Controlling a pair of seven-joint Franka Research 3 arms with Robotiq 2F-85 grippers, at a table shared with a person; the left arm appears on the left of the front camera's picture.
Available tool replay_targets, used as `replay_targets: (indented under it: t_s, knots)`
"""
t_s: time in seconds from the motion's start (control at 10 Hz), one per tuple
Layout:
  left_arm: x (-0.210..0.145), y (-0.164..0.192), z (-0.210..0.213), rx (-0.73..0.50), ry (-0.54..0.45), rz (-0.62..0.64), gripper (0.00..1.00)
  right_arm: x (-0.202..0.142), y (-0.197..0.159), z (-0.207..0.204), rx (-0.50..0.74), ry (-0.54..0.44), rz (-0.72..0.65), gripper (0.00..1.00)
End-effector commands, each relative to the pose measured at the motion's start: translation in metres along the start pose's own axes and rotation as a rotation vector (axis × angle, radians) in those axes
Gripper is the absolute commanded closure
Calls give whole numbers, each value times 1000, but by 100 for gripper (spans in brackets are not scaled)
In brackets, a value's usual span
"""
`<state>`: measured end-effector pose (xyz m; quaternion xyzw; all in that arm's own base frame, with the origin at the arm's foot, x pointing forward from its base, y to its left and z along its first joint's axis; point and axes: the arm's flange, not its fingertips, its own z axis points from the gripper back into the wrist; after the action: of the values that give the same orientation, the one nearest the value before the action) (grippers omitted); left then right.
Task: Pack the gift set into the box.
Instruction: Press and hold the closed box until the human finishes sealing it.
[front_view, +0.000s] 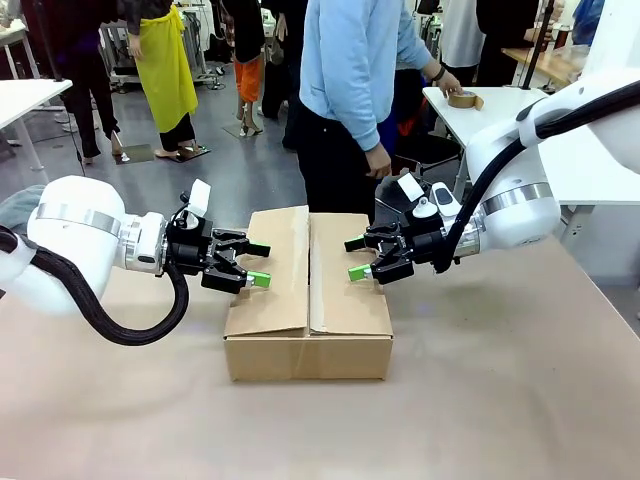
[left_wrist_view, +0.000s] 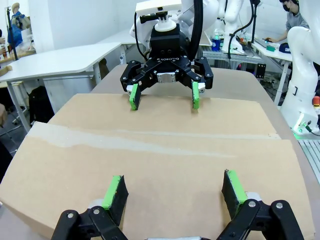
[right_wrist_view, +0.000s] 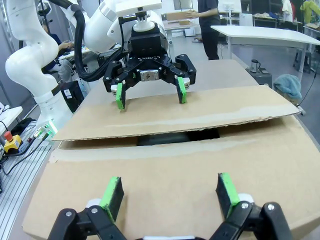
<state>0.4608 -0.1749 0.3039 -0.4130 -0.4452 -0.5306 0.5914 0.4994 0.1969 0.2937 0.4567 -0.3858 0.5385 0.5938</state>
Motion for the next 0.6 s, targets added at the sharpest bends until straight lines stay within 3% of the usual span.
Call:
replay_targets:
  t_s: [0.0, 0.5]
  knots:
    - [-1, 0, 0, -1, 4, 0, 0, -3, 0, -3, -6, -1, -1, 0]
    - [-1, 0, 0, -1, 4, 0, 0, -3, 0, -3, -6, -1, -1, 0]
